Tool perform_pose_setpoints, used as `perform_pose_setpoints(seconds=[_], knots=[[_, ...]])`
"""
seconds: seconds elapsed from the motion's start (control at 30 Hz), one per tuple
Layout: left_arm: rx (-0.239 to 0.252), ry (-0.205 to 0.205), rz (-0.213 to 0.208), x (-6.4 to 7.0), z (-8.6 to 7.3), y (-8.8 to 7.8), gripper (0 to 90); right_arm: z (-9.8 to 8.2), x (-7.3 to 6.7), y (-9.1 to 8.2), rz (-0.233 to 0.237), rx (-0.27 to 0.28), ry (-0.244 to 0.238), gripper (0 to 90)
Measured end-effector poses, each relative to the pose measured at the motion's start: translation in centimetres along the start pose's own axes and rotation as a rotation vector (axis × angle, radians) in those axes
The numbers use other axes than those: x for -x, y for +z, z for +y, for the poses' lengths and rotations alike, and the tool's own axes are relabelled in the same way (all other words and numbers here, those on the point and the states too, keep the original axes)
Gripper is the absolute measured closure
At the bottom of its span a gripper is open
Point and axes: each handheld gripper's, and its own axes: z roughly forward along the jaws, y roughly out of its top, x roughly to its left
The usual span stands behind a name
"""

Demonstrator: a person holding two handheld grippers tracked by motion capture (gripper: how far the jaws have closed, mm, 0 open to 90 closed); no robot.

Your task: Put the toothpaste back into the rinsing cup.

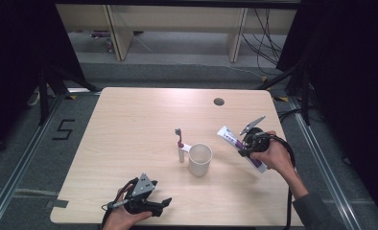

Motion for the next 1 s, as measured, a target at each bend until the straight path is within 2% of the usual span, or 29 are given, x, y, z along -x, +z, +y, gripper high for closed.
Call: perform_pose_setpoints(seconds=[0.07, 0.13, 0.17, 0.23, 0.27, 0.37, 0.4, 0.43, 0.47, 0.5, 0.53, 0.63, 0.67, 0.7, 0.73, 0.77, 0.83, 0.9, 0.93, 1.0], knots=[[0.022, -0.028, 0.001, 0.1, 0.0, 0.2, 20.7, 0.0, 0.2, -0.5, 0.012, 0.026, 0.011, 76.8], [0.018, -0.021, 0.000, 0.1, 0.0, 0.2, 20.7, 0.0, 0.3, -0.7, 0.012, 0.075, 0.009, 76.8], [0.007, -0.010, -0.001, 0.1, 0.0, 0.1, 20.7, 0.1, 0.3, -0.7, -0.008, 0.086, 0.020, 76.8], [0.020, -0.025, 0.001, 0.1, 0.0, 0.2, 20.7, 0.1, 0.3, -1.0, 0.017, 0.120, 0.035, 76.8], [0.013, -0.019, 0.007, 0.0, 0.0, 0.2, 20.7, 0.1, 0.4, -1.1, 0.013, 0.152, 0.036, 76.8], [0.012, -0.014, 0.001, 0.1, 0.0, 0.1, 20.7, 0.2, 0.4, -1.1, 0.014, 0.227, 0.025, 76.8], [0.021, -0.025, 0.001, 0.1, 0.0, 0.2, 20.7, 0.3, 0.6, -1.3, 0.024, 0.233, 0.014, 76.8], [0.001, -0.004, 0.010, -0.1, 0.0, 0.1, 20.7, 0.3, 0.3, -1.3, 0.037, 0.250, 0.044, 76.8], [0.002, -0.005, 0.009, -0.1, 0.0, 0.1, 20.7, 0.3, 0.3, -1.3, 0.034, 0.278, 0.048, 76.8], [0.020, -0.024, 0.000, 0.1, 0.0, 0.2, 20.7, 0.3, 0.3, -1.2, 0.046, 0.302, 0.050, 76.8], [0.017, -0.022, -0.001, 0.1, 0.0, 0.2, 20.7, 0.4, 0.4, -1.4, 0.043, 0.304, 0.034, 76.7], [0.004, -0.007, 0.008, -0.1, 0.0, 0.1, 20.7, 0.5, 0.0, -1.4, 0.054, 0.352, 0.071, 76.8], [0.013, -0.017, 0.004, 0.0, 0.0, 0.2, 20.7, 0.6, 0.0, -1.4, 0.057, 0.374, 0.067, 76.8], [0.019, -0.024, -0.001, 0.1, 0.0, 0.2, 20.7, 0.7, -0.4, -1.2, 0.065, 0.402, 0.098, 76.8], [0.020, -0.024, -0.001, 0.1, 0.0, 0.2, 20.7, 0.8, -0.3, -1.2, 0.056, 0.419, 0.075, 76.8], [0.009, -0.012, 0.007, 0.0, 0.0, 0.2, 20.7, 0.9, -0.3, -1.4, 0.066, 0.410, 0.074, 76.8], [0.011, -0.012, 0.003, 0.0, 0.0, 0.1, 20.7, 1.2, -0.5, -1.4, 0.070, 0.452, 0.060, 76.7], [0.012, -0.012, 0.001, -0.1, 0.0, 0.1, 20.7, 1.5, -0.9, -1.5, 0.090, 0.474, 0.066, 76.8], [0.016, -0.010, -0.001, -0.1, 0.0, 0.2, 20.7, 1.7, -1.0, -1.5, 0.078, 0.490, 0.046, 76.8], [0.010, -0.006, 0.000, -0.2, 0.0, 0.1, 20.7, 1.9, -1.5, -1.5, 0.091, 0.521, 0.061, 76.7]])
